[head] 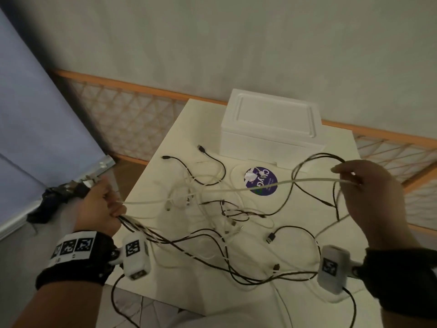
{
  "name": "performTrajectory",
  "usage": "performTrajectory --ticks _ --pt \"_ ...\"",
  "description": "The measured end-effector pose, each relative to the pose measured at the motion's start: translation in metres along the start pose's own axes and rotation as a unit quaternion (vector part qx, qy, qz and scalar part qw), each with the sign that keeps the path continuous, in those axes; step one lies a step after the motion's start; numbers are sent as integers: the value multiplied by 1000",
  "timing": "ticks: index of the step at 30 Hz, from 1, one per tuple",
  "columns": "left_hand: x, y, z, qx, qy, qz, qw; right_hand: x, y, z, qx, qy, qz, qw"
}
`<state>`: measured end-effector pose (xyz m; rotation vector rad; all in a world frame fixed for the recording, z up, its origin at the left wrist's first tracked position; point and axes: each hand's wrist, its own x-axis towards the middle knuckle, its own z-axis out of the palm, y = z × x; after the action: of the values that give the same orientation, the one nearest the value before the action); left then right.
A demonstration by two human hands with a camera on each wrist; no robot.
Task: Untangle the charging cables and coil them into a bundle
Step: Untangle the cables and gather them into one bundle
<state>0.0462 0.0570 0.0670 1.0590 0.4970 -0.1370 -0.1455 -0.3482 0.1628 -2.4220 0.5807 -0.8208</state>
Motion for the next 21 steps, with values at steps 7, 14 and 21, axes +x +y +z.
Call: performTrajectory --ticks 7,14,21 --pt "-11 -9 10 53 -16 11 998 5 16 -6 156 -248 21 956" --pt "-23 -3 15 -21 -65 17 998 24 30 -26 317 -396 -20 862" --pt "-33 5 13 -3 -66 10 998 28 7 -3 -44 -334 -90 937"
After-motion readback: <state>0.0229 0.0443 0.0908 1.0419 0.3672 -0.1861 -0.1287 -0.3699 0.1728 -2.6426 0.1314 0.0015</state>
